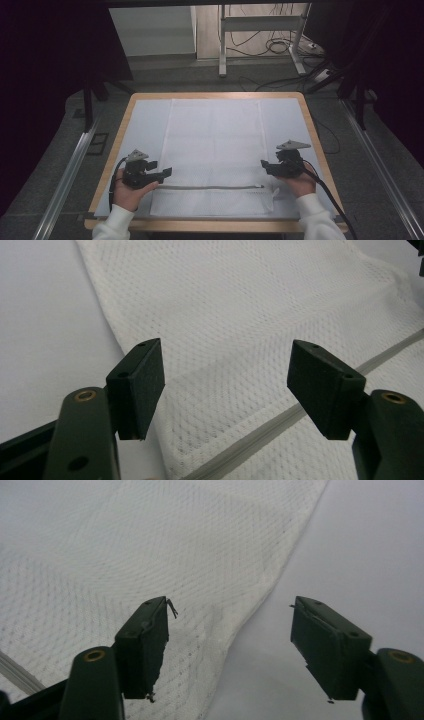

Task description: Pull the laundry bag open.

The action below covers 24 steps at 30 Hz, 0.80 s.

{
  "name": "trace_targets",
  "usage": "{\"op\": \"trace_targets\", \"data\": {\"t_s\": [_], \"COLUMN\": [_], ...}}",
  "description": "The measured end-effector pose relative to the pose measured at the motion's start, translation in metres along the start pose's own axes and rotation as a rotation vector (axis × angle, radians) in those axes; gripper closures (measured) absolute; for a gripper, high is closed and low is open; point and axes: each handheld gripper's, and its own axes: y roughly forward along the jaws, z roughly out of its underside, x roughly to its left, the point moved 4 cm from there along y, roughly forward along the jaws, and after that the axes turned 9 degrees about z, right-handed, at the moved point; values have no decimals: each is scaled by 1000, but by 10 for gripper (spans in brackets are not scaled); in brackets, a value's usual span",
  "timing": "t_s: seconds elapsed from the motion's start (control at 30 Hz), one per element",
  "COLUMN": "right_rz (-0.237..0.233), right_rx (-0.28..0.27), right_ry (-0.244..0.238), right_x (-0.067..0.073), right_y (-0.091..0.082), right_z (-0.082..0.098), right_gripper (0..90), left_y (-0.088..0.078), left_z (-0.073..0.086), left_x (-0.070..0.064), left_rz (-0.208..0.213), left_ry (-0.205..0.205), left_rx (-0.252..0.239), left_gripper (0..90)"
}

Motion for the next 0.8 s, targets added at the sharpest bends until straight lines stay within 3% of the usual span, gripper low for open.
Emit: {"op": "trace_targets", "data": {"t_s": [0.17,0.53,0.8], "right_rz": [-12,-9,-12], "right_rx": [1,1,1], "right_ry": [20,38,43], "right_x": [-5,-10,-10], "right_y": [1,-9,-8], "right_z": [5,15,14], "right_gripper": [277,276,276], "left_y": [1,25,31], "left_z": [-7,-13,-18], "left_x": [-6,-42,-60], "left_rz": [21,85,119], "left_ry": [3,46,53], "left_rx": [-1,48,48], "left_gripper": [329,327,340]}}
